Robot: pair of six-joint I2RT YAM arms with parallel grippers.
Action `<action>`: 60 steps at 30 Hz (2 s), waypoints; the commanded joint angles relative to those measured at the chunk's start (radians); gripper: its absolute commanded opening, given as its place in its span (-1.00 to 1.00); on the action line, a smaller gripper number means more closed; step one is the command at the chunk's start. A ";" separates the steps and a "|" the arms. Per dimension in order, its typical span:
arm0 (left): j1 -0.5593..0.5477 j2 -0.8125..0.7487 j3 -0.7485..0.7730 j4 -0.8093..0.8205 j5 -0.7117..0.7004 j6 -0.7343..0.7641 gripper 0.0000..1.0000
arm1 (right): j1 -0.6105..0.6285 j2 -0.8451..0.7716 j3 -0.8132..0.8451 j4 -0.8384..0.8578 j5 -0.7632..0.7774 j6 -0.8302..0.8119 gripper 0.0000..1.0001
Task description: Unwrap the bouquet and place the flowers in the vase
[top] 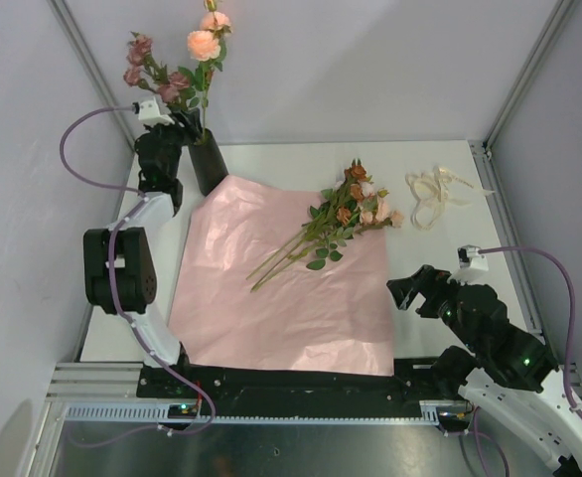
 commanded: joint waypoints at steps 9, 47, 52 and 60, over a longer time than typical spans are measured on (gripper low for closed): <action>0.002 -0.286 -0.144 -0.168 0.048 0.027 0.60 | 0.004 -0.018 0.038 0.027 -0.022 -0.005 0.89; -0.548 -0.092 0.028 -1.088 0.026 0.194 0.16 | 0.006 -0.047 0.022 0.017 -0.026 -0.055 0.99; -0.584 -0.018 0.080 -1.142 0.006 0.229 0.00 | 0.006 -0.049 0.022 0.016 -0.019 -0.055 0.99; -0.597 0.072 0.130 -1.176 0.026 0.227 -0.14 | 0.007 -0.057 0.018 0.014 -0.017 -0.050 0.99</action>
